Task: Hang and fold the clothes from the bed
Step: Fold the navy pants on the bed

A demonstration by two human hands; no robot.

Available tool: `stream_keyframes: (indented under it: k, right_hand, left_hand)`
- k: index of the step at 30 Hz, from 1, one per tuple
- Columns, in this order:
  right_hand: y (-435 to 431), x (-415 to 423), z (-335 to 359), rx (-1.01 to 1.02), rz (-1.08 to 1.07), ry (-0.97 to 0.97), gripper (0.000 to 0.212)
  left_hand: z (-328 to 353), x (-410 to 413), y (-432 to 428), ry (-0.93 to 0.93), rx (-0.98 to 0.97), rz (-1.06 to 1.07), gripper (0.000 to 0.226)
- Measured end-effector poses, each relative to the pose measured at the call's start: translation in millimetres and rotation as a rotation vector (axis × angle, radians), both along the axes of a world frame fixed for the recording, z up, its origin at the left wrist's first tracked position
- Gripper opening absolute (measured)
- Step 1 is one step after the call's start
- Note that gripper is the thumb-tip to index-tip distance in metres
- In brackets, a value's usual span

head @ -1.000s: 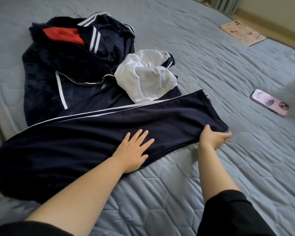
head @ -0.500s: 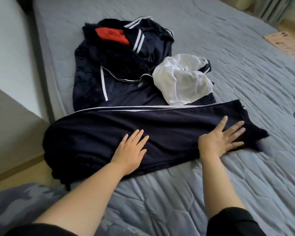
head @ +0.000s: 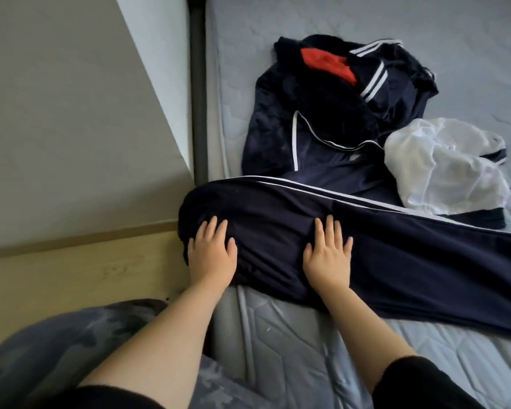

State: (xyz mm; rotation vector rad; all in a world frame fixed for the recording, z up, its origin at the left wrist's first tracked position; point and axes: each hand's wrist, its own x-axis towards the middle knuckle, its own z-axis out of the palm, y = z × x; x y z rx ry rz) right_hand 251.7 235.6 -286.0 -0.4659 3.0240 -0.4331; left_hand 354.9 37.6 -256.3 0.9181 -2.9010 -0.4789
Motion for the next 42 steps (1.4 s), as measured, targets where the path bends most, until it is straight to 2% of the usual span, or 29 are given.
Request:
stream_keyframes:
  k: [2, 4, 6, 8, 11, 13, 17, 20, 26, 28, 30, 32, 34, 35, 36, 38, 40, 42]
  right_hand:
    - [-3.8, 0.8, -3.0, 0.013, -0.031, 0.010, 0.065]
    - [-5.4, 0.9, -2.7, 0.017, -0.053, 0.024, 0.066]
    - [-8.7, 0.4, 0.4, -0.006, -0.080, 0.029, 0.065]
    - [-18.1, 2.9, 7.0, -0.093, -0.086, 0.050, 0.062]
    - [-52.0, 9.9, 23.0, -0.223, 0.099, 0.145, 0.058]
    - [-83.9, 10.9, 31.1, -0.241, 0.253, 0.170, 0.060]
    - [-129.8, 16.8, 23.4, -0.069, 0.411, 0.087, 0.068]
    - [-130.4, 21.1, 4.4, 0.005, 0.423, 0.084, 0.068]
    - [-132.5, 16.0, -2.4, 0.050, 0.406, 0.062, 0.074]
    - [-131.9, 14.5, -2.9, 0.065, 0.416, 0.056, 0.074]
    - [-131.4, 14.5, 0.6, 0.094, 0.423, 0.042, 0.074]
    - [-134.0, 15.3, 5.7, 0.164, 0.449, 0.033, 0.069]
    - [-136.4, 17.1, 15.6, 0.214, 0.490, 0.009, 0.061]
    - [-136.9, 16.3, 23.2, 0.167, 0.492, -0.047, 0.057]
    - [-136.4, 15.1, 33.0, 0.037, 0.464, -0.152, 0.053]
    - [-127.7, 9.4, 55.2, -0.431, 0.297, -0.428, 0.041]
    - [-106.4, -3.2, 77.4, -0.976, -0.009, -0.740, 0.038]
    - [-74.1, -20.8, 92.9, -1.360, -0.287, -0.975, 0.046]
  left_hand:
    - [-2.1, 5.5, -18.0, 0.071, 0.275, 0.308, 0.042]
    - [-3.2, 11.5, -32.9, 0.027, 0.648, 0.657, 0.045]
    - [-4.9, 21.4, -39.8, -0.063, 1.086, 0.870, 0.053]
    - [-6.1, 33.5, -43.9, -0.053, 1.432, 1.029, 0.056]
    - [-13.3, 38.7, -58.5, 0.062, 1.674, 1.063, 0.043]
    - [-19.2, 36.8, -71.5, 0.185, 1.818, 1.041, 0.040]
    - [-25.1, 34.0, -89.9, 0.493, 2.105, 1.041, 0.047]
    - [-23.2, 29.2, -104.5, 0.728, 2.186, 1.112, 0.045]
    - [-16.0, 25.0, -131.1, 0.909, 2.024, 1.383, 0.061]
    - [-6.7, 26.0, -137.1, 0.965, 1.993, 1.363, 0.058]
    - [8.5, 24.7, -140.2, 0.990, 1.909, 1.231, 0.043]
    - [24.4, 18.1, -142.8, 1.026, 1.743, 1.149, 0.029]
    - [43.2, 12.2, -140.4, 1.064, 1.502, 1.131, 0.034]
    - [53.1, 8.1, -136.3, 1.059, 1.356, 1.107, 0.038]
    - [64.4, 3.5, -128.6, 1.032, 1.194, 1.046, 0.040]
    - [86.8, -4.2, -100.6, 0.994, 0.874, 0.787, 0.041]
    - [100.3, -8.6, -64.9, 0.997, 0.597, 0.429, 0.045]
    - [100.1, -12.1, -34.5, 0.897, 0.381, 0.024, 0.044]
